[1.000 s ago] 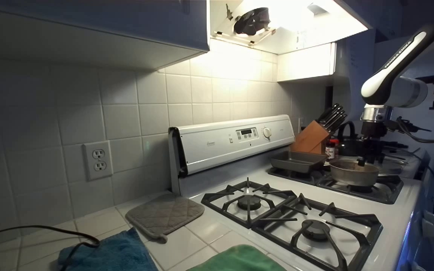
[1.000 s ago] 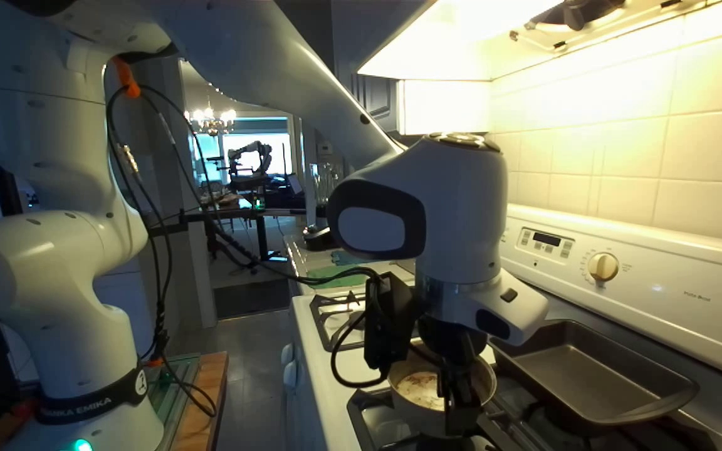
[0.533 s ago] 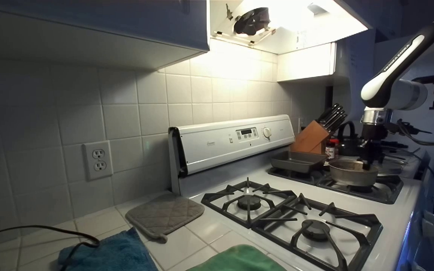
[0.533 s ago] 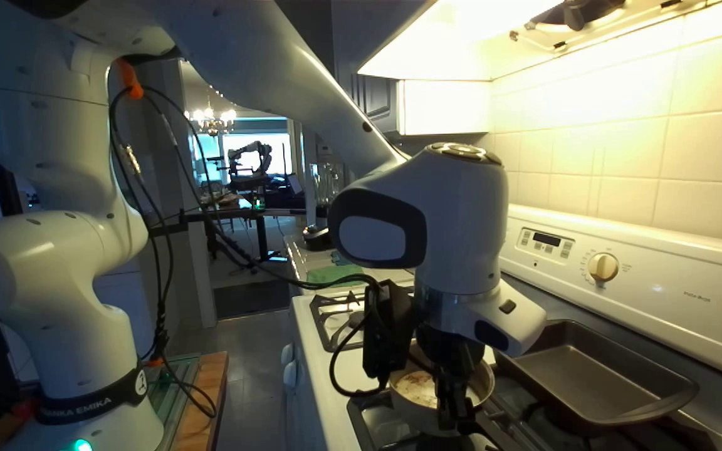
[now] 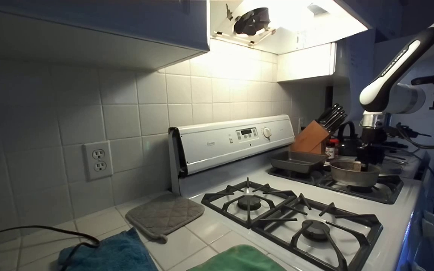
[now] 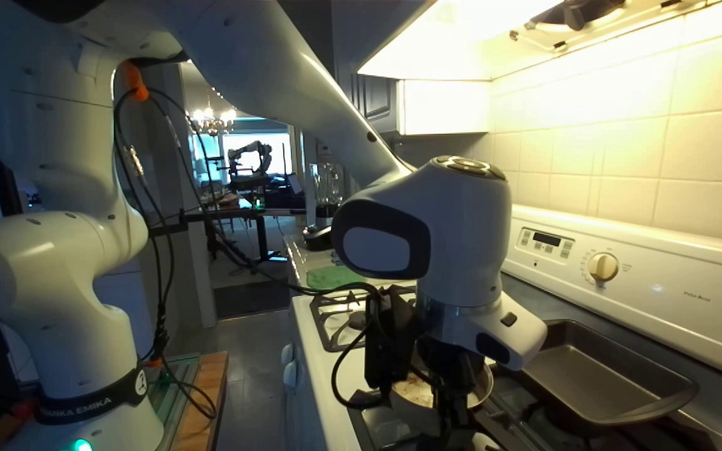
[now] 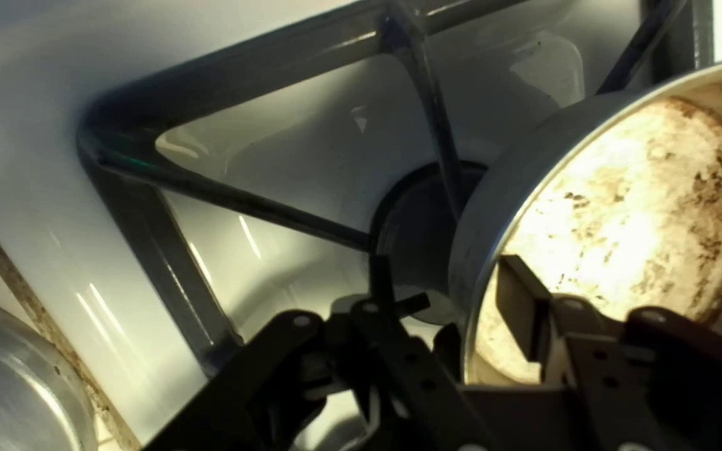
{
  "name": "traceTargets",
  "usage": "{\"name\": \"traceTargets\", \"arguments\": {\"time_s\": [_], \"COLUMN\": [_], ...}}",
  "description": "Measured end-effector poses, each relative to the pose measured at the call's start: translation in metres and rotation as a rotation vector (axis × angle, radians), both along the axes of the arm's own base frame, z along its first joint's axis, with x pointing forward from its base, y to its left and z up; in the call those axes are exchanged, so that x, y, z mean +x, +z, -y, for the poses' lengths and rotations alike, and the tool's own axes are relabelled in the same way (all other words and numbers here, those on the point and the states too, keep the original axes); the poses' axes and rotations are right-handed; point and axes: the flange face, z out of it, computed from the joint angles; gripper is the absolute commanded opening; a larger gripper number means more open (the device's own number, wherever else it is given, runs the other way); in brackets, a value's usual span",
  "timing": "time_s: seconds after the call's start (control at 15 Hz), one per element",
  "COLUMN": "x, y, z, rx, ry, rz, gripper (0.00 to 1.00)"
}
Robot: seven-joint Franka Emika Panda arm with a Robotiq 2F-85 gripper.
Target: Take the lid off the pot and place the pot on the bottom left plate
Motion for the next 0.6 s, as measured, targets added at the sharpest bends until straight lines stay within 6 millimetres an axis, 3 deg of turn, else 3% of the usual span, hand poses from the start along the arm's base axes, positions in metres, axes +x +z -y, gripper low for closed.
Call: {"name": "traceTargets", "arguments": {"time_s": [0.13, 0.4, 0.6], "x": [0.0005, 0.0022, 0.0046], "y": [-0.0037, -0.0047, -0.0035], "z": [0.0004, 0.0009, -0.0003], "rx": [-0.002, -0.008, -0.015], "ry": [0.002, 0.003, 0.006], "rz": [-0.005, 0.000, 0.010], "gripper": [0.33, 0.04, 0.00]}}
